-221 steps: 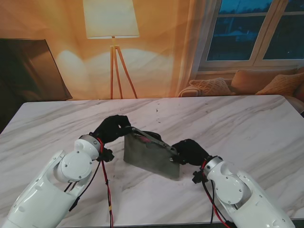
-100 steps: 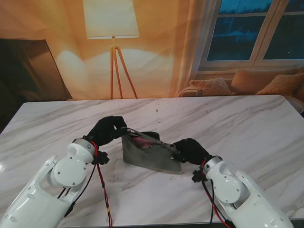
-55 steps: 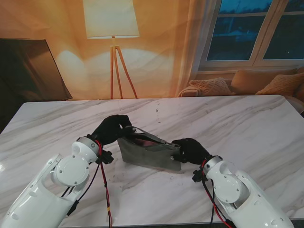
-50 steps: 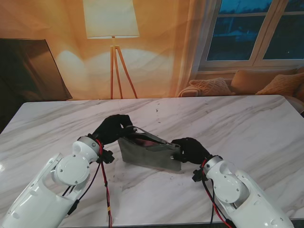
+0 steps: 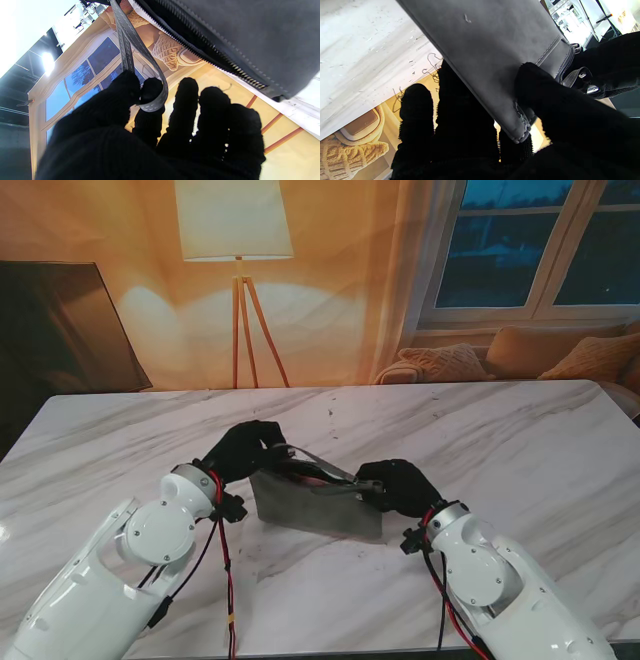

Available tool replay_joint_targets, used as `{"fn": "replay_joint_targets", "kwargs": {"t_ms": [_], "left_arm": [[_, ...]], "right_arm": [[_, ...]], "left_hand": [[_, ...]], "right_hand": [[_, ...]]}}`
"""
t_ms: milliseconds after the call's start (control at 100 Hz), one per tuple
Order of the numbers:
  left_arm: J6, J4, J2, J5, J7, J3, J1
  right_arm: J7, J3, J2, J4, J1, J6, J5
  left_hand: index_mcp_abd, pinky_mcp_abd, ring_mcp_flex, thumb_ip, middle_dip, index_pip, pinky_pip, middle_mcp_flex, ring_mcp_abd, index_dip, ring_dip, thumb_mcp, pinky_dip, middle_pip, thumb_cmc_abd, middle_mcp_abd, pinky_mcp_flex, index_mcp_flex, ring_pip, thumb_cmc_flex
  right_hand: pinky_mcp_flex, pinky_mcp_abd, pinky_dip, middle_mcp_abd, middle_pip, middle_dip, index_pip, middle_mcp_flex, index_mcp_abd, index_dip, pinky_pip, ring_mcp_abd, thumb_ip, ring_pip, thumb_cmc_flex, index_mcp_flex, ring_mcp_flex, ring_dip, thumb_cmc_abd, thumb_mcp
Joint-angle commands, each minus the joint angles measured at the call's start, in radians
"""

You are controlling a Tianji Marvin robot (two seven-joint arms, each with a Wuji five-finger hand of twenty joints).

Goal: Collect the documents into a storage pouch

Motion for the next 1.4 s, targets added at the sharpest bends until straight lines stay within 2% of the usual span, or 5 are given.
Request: {"fn": "replay_joint_targets", "kwargs": {"t_ms": [0, 110, 290, 1010, 1390], "left_arm": [[0.006, -0.002, -0.004, 0.005, -0.016, -0.005, 0.004], [0.013, -0.004, -0.003, 0.015, -0.013, -0.016, 0.013], [0.025, -0.002, 0.001, 0.038, -0.018, -0.037, 0.024], [0.051, -0.019, 0.011, 0.127, -0.006, -0.153, 0.106], [0.053, 0.005, 0.008, 0.190, 0.043, -0.221, 0.142]], "right_arm": [[0.013, -0.004, -0.006, -0.005, -0.001, 0.012, 0.003], [-0.002, -0.005, -0.007, 0.001, -0.003, 0.016, -0.009], [-0.032, 0.000, -0.012, 0.006, -0.006, 0.025, -0.026], [-0.026, 0.026, -0.008, -0.004, -0.023, 0.052, -0.047], [-0.022, 0.029, -0.006, -0.002, -0.033, 0.073, -0.050]], "left_hand": [[0.008, -0.067, -0.005, 0.013, -0.013, 0.028, 0.011, -0.011, 0.078, 0.010, -0.001, 0.006, -0.006, -0.003, 0.027, -0.010, -0.005, 0.002, 0.001, 0.015], [0.009, -0.067, -0.003, 0.013, -0.013, 0.028, 0.011, -0.010, 0.077, 0.009, -0.001, 0.006, -0.006, -0.002, 0.025, -0.011, -0.005, 0.003, 0.001, 0.015], [0.010, -0.068, -0.004, 0.013, -0.013, 0.028, 0.011, -0.010, 0.077, 0.009, -0.001, 0.007, -0.006, -0.002, 0.027, -0.011, -0.004, 0.004, 0.002, 0.015], [0.012, -0.067, -0.002, 0.014, -0.012, 0.028, 0.012, -0.009, 0.078, 0.009, 0.000, 0.009, -0.005, 0.001, 0.024, -0.010, -0.003, 0.006, 0.004, 0.013], [0.011, -0.067, 0.000, 0.017, -0.012, 0.029, 0.013, -0.007, 0.077, 0.004, -0.001, 0.018, -0.005, 0.002, 0.015, -0.008, -0.001, 0.009, 0.005, 0.008]], "right_hand": [[0.024, -0.009, 0.014, 0.031, 0.007, 0.008, 0.063, 0.052, -0.016, -0.007, 0.044, -0.012, 0.017, 0.034, 0.072, 0.062, 0.042, 0.010, 0.037, -0.012], [0.051, -0.002, 0.006, 0.047, 0.000, -0.004, 0.067, 0.093, 0.008, -0.022, 0.066, -0.002, 0.027, 0.042, 0.106, 0.091, 0.077, 0.003, 0.003, 0.006], [0.079, 0.001, -0.015, 0.071, -0.005, -0.012, 0.078, 0.135, 0.037, -0.041, 0.098, 0.011, 0.022, 0.044, 0.110, 0.122, 0.116, -0.021, -0.040, 0.057], [0.076, 0.005, -0.028, 0.080, 0.037, 0.028, 0.095, 0.146, 0.007, 0.044, 0.130, 0.009, 0.024, 0.103, 0.118, 0.175, 0.116, -0.015, -0.034, 0.082], [0.071, 0.003, -0.029, 0.079, 0.042, 0.034, 0.087, 0.142, 0.005, 0.062, 0.132, 0.010, 0.025, 0.112, 0.118, 0.178, 0.112, -0.013, -0.031, 0.081]]}}
